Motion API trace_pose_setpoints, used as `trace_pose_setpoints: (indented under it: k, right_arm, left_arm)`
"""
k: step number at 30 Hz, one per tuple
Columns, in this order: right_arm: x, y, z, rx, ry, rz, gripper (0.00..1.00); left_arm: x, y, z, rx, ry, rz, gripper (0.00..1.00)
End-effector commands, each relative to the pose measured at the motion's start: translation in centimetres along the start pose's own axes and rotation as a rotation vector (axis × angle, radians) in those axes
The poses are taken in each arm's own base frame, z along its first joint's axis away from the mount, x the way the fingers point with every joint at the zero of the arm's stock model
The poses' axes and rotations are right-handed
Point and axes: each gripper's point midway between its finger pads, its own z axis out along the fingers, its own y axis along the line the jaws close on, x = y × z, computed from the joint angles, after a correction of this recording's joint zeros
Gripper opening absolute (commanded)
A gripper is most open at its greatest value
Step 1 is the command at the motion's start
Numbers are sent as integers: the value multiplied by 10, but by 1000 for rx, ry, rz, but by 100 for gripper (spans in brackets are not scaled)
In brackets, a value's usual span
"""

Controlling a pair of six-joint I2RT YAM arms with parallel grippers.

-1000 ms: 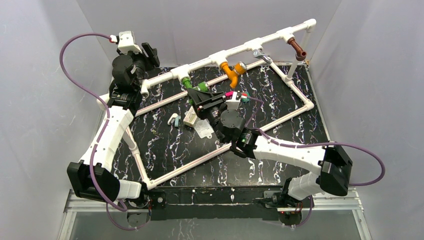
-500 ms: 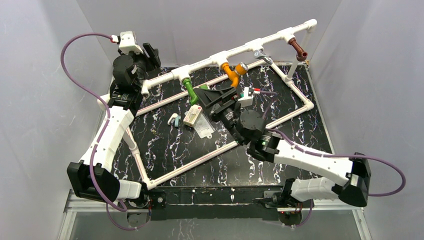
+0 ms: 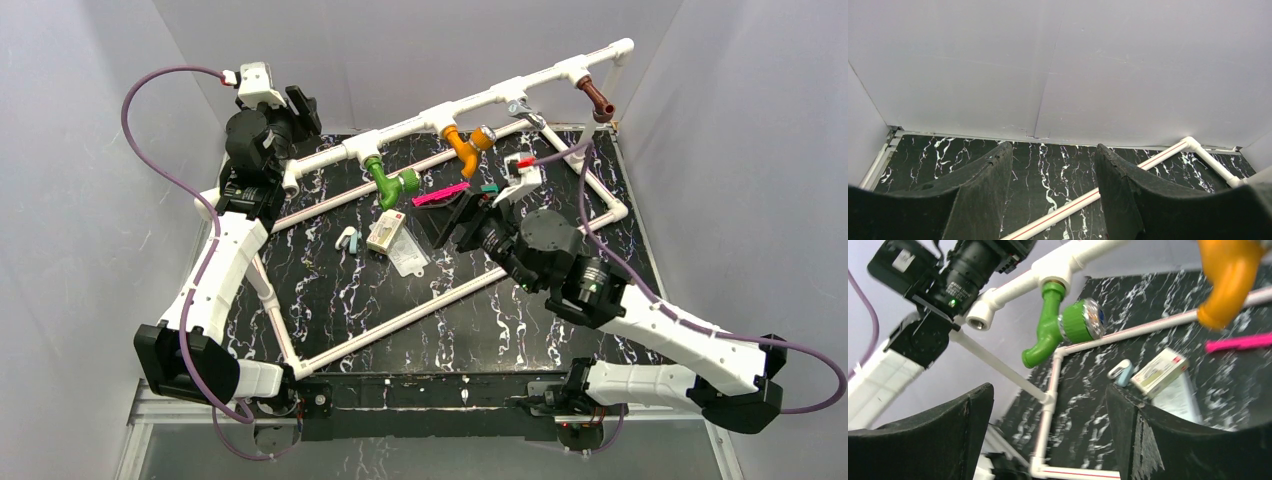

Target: Install the water faucets

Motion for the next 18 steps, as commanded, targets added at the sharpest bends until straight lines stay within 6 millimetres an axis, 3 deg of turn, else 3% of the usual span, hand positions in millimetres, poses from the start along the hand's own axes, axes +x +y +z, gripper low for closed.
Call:
trace_pose_setpoints:
  k: [1, 5, 10, 14, 18]
  right_arm:
    - [-28, 15, -12, -81, 38, -483, 88]
    - [-27, 21, -6, -158, 109, -819, 87]
    - [-33, 35, 5, -262, 75, -1167, 86]
    - [-38, 39, 17, -271, 14, -1454, 90]
    - [-27, 37, 33, -216, 16, -1751, 94]
  left_arm:
    - [210, 37, -30, -105, 616, 115, 59]
    - [209, 37, -30, -108, 614, 115, 59]
    - [210, 37, -29, -105, 618, 114, 59]
    - [208, 36, -30, -103, 613, 112, 59]
    - [209, 36, -29, -102, 615, 112, 59]
